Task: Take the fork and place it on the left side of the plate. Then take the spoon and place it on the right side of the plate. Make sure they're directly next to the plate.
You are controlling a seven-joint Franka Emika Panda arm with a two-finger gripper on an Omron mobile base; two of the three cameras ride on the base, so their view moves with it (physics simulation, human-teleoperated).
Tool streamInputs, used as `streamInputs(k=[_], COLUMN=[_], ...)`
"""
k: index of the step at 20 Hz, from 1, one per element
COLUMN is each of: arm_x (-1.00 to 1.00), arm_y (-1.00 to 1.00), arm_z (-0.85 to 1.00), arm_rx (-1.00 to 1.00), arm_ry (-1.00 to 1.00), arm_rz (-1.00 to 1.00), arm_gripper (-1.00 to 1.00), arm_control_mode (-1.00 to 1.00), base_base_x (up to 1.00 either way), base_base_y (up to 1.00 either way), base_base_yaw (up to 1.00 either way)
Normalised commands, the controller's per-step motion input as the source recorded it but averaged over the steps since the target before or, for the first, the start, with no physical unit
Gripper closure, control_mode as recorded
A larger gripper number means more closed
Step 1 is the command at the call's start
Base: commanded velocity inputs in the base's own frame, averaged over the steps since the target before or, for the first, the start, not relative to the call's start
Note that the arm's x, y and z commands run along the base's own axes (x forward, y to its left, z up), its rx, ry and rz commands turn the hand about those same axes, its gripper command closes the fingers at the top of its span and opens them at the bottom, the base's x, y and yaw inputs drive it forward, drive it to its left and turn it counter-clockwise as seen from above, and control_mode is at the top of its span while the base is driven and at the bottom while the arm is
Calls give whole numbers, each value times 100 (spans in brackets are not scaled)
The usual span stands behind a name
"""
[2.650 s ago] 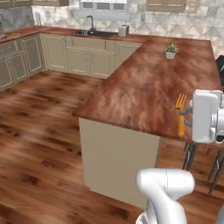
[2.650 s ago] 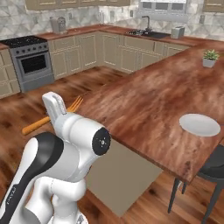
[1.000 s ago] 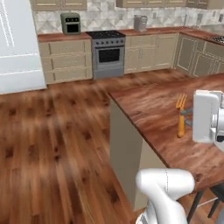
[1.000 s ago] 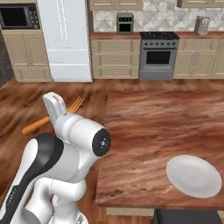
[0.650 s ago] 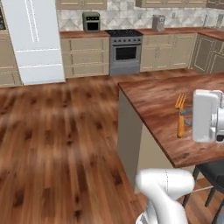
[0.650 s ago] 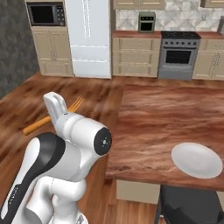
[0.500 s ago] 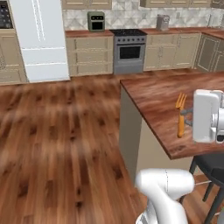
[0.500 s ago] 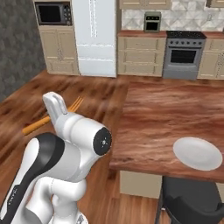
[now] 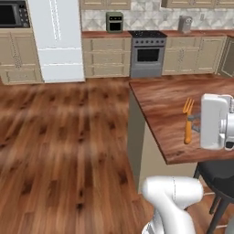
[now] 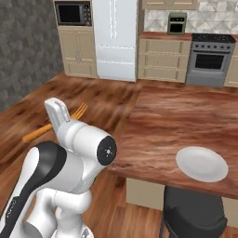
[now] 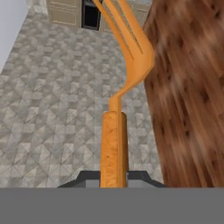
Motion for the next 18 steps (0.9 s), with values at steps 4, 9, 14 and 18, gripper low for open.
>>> streamInputs(k=[4, 9, 14, 18], arm_x=[0, 0, 0, 0], arm_y=[0, 0, 0, 0], arm_z=[0, 0, 0, 0], arm_rx=[0, 0, 0, 0], arm_ry=[0, 0, 0, 0], arm_rz=[0, 0, 0, 0], arm_gripper=[100, 100, 100, 100], arm_control_mode=[100, 100, 100, 100], base_base_x=[0, 0, 17, 22], base_base_y=[-80, -53, -10, 0], base_base_yaw=[22, 16, 3, 0])
